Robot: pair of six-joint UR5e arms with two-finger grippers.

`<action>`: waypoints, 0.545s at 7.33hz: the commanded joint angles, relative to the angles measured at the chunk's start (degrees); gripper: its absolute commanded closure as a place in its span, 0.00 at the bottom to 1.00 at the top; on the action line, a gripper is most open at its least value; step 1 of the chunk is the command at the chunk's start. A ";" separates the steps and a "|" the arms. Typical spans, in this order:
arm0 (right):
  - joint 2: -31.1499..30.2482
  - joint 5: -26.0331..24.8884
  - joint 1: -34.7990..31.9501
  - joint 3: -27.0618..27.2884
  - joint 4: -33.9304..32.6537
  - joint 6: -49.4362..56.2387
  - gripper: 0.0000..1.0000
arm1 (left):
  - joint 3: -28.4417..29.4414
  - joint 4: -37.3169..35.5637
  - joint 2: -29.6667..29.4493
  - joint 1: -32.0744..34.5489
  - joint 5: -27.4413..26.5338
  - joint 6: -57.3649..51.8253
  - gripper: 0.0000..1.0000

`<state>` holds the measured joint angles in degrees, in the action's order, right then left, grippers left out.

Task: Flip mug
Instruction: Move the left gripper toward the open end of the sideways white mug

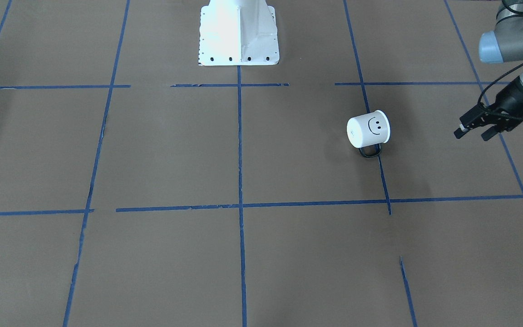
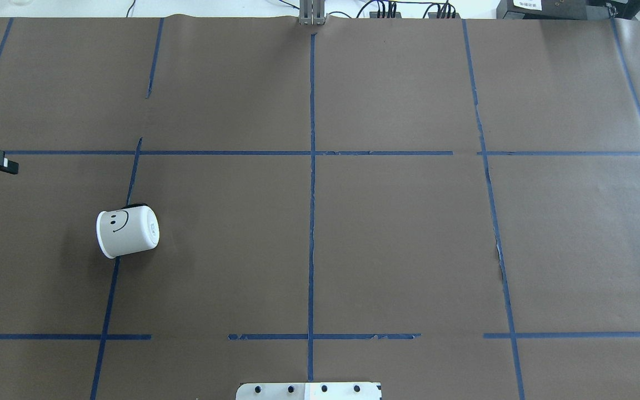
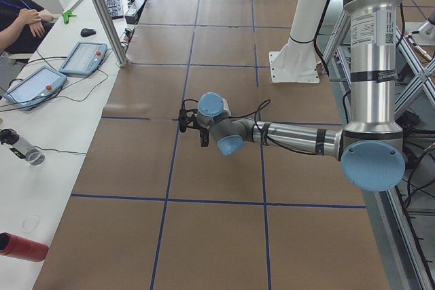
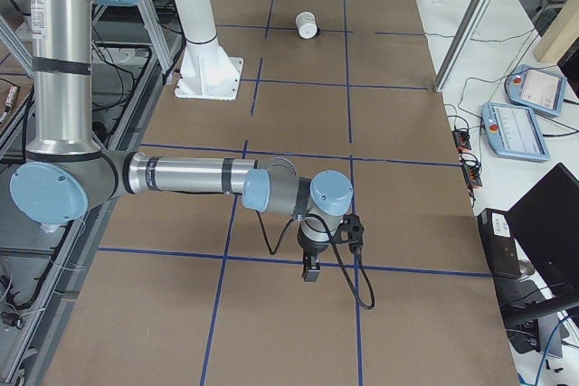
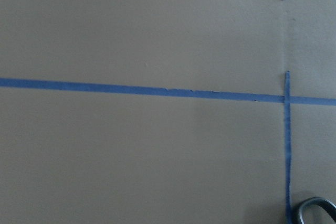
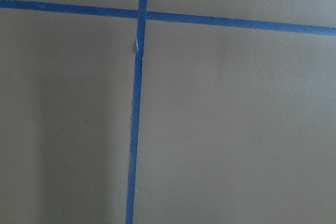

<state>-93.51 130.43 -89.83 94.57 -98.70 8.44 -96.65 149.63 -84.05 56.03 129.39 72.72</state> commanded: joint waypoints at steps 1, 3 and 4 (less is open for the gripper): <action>0.00 0.00 0.00 0.00 0.00 0.00 0.00 | 0.06 15.19 0.56 -12.39 -13.06 20.64 0.00; 0.00 0.00 0.00 0.00 0.00 0.00 0.00 | 2.94 32.83 0.56 -14.90 -17.21 33.66 0.00; 0.00 0.00 0.00 0.00 0.00 0.00 0.00 | 6.35 37.79 0.03 -16.81 -22.47 35.46 0.00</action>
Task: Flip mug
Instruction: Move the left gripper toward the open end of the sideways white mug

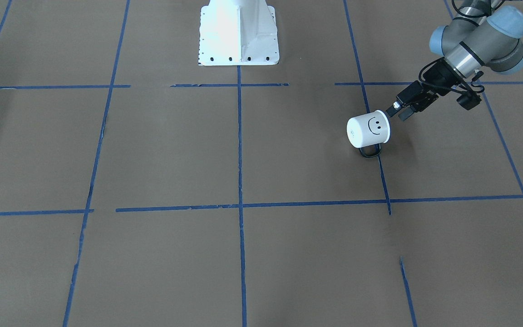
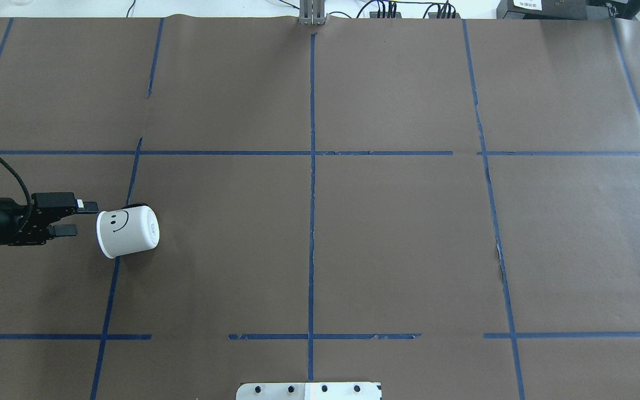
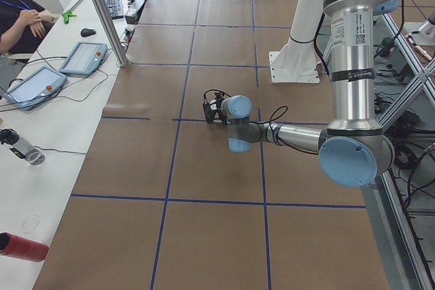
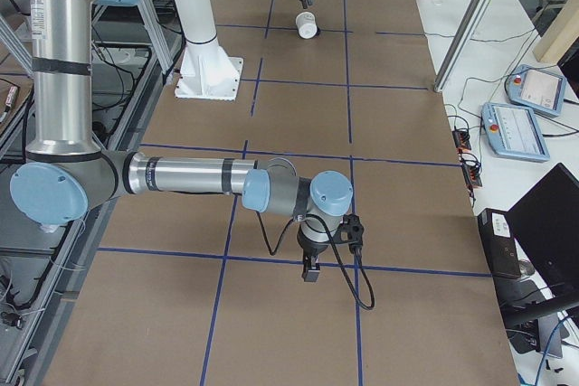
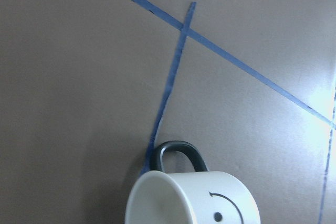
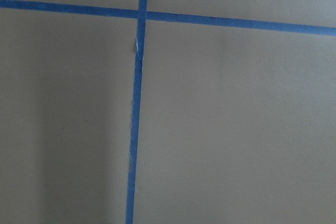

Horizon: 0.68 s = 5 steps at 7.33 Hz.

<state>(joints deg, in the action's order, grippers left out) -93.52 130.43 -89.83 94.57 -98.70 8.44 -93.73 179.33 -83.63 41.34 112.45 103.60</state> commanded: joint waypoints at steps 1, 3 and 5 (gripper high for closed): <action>0.00 0.00 0.00 0.00 0.00 0.00 0.00 | 5.55 11.62 -0.92 -3.27 -8.88 4.77 0.00; 0.00 0.00 0.00 0.00 0.00 0.00 0.00 | 10.21 18.13 -3.46 -5.21 -12.67 4.95 0.00; 0.00 0.00 0.00 0.00 0.00 0.00 0.00 | 15.92 27.36 -6.19 -5.92 -12.95 5.82 0.00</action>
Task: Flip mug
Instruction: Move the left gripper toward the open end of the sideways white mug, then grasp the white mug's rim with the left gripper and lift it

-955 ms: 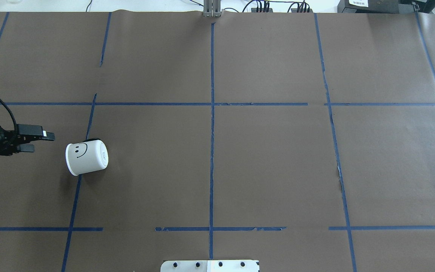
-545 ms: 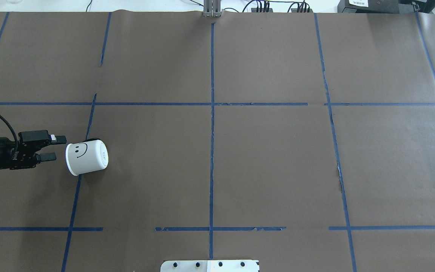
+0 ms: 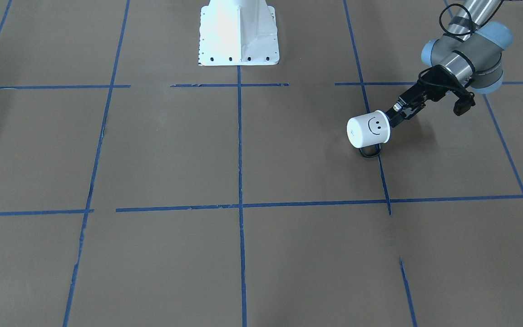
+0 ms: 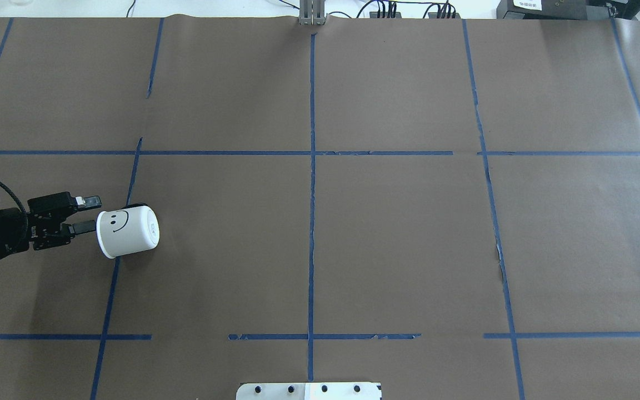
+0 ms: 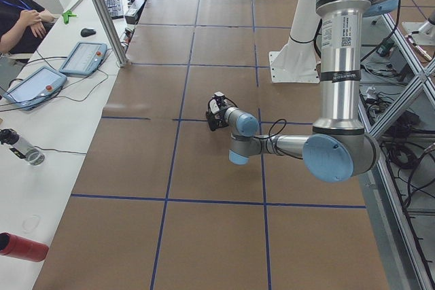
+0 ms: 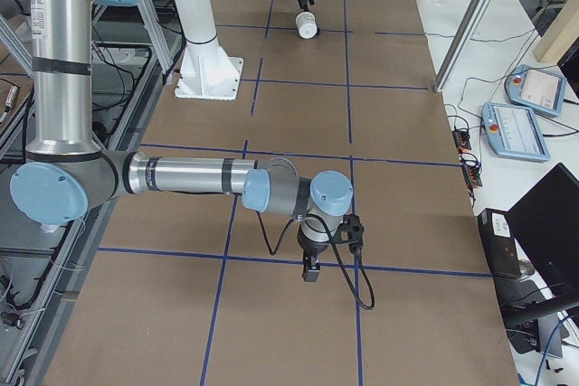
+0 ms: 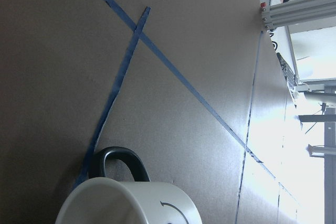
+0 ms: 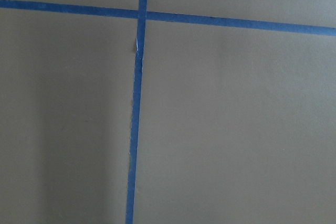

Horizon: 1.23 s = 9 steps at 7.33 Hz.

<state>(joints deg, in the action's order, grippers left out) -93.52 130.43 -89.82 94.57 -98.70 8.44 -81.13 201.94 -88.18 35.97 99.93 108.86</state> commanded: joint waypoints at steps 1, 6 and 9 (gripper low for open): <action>0.00 0.00 0.00 0.00 0.00 0.00 0.00 | 4.57 5.04 -2.61 -1.51 -0.44 0.57 0.00; 0.00 0.00 0.00 0.00 0.00 0.00 0.00 | 3.89 6.71 -3.14 -2.39 -0.09 0.39 1.00; 0.00 0.00 0.00 0.00 0.00 0.00 0.00 | 3.18 6.80 -6.39 -2.31 0.44 3.54 1.00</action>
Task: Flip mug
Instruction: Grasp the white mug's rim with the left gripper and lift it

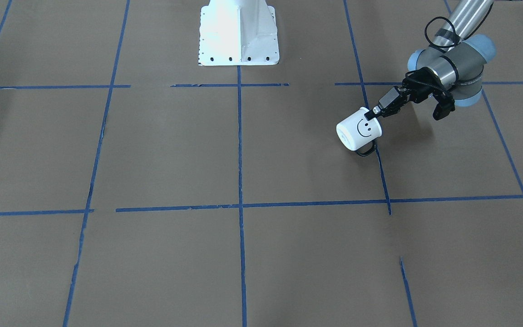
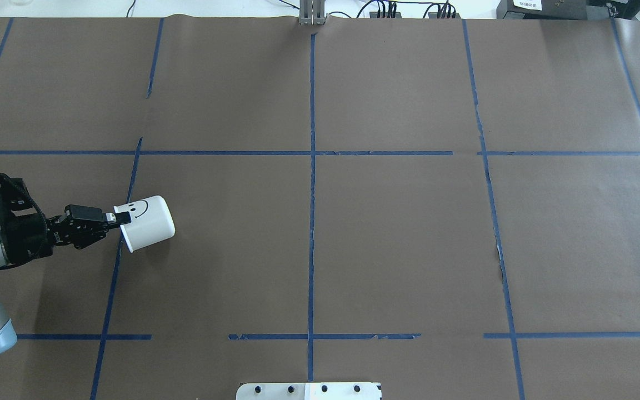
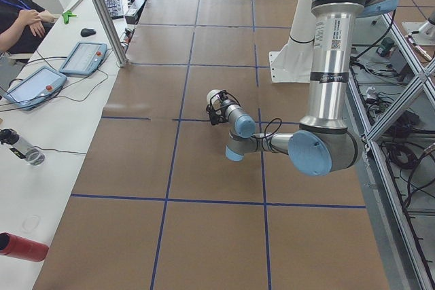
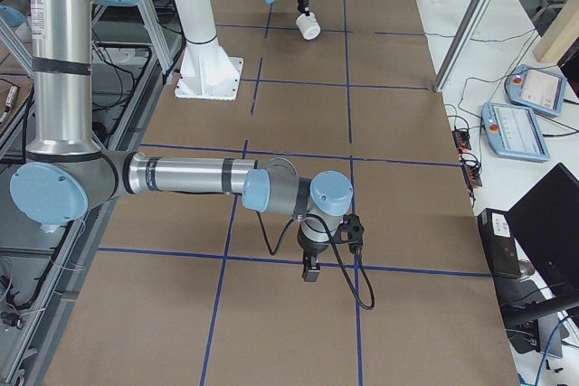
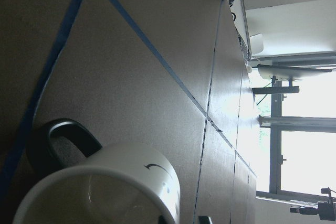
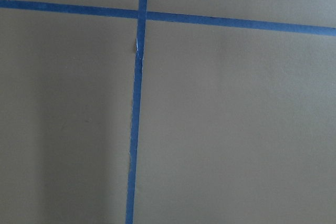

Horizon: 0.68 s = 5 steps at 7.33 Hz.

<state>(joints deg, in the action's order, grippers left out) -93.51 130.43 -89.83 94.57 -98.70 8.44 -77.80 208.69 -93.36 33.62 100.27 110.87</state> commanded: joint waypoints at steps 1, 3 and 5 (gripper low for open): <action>0.00 0.00 0.00 0.00 0.00 0.00 0.00 | -0.16 -0.04 -1.56 0.04 0.10 1.71 1.00; 0.00 0.00 0.00 0.00 0.00 0.00 0.00 | -0.34 -3.35 -2.61 1.35 4.63 1.63 1.00; 0.00 0.00 0.00 0.00 0.00 0.00 0.00 | -8.02 -20.42 -3.93 8.69 19.96 0.93 1.00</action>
<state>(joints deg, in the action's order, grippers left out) -93.52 130.43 -89.83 94.57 -98.70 8.44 -81.04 198.35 -96.69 37.83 110.90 112.22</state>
